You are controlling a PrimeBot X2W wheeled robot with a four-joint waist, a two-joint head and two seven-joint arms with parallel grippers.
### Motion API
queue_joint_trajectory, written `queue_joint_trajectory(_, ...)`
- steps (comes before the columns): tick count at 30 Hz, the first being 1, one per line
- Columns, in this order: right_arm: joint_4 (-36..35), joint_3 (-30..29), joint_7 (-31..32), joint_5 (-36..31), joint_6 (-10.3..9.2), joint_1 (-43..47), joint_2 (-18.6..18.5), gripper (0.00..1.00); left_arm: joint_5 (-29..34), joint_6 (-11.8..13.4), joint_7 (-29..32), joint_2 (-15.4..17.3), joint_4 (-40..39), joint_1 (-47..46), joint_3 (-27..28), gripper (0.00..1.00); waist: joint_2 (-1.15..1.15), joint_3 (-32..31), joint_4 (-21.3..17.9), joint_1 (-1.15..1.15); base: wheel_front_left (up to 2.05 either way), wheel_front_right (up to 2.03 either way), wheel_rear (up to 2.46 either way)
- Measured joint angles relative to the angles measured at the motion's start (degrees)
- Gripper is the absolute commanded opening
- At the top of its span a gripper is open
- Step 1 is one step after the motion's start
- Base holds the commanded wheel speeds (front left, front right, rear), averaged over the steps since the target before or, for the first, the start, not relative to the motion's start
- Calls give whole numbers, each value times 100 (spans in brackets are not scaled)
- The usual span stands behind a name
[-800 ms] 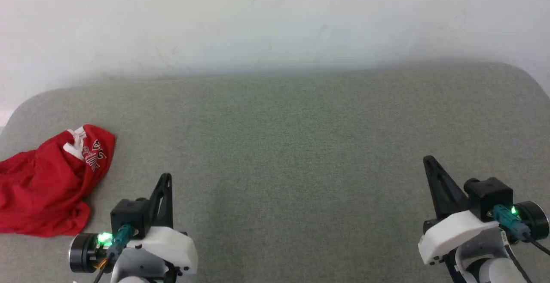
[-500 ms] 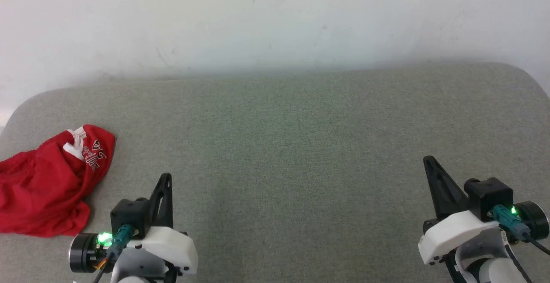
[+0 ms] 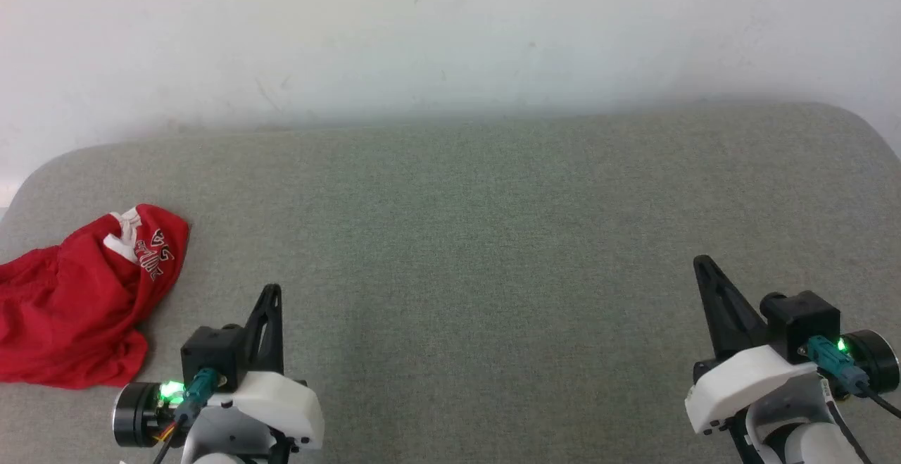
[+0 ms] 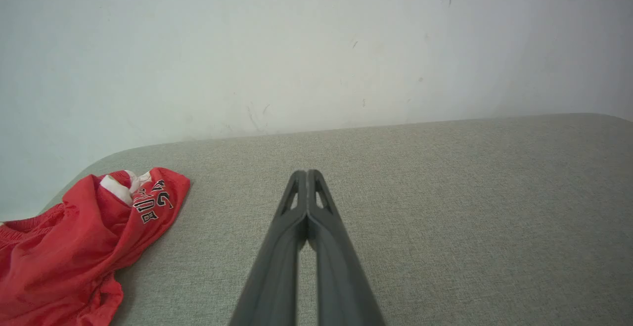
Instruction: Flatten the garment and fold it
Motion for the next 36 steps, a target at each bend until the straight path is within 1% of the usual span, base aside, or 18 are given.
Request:
queue_joint_trajectory(2,0,0,0,0,0,0,0,0,0,0,0,0,0,0,0,0,0,0,0,0,0,0,0)
queue_joint_trajectory(3,0,0,0,0,0,0,0,100,0,1,0,0,0,0,0,100,0,0,0,0,0,0,0)
queue_joint_trajectory(11,7,-19,-13,14,0,-2,-5,100,-1,25,-12,3,8,3,-25,100,0,8,-1,0,0,0,0)
queue_joint_trajectory(24,-77,-158,-174,178,0,-2,-5,100,-1,261,-164,12,-8,1,-190,100,0,43,41,0,0,0,0)
queue_joint_trajectory(36,-124,-219,-313,227,0,-1,-5,100,-1,542,-308,70,-56,-53,-365,100,0,123,288,0,0,0,0)
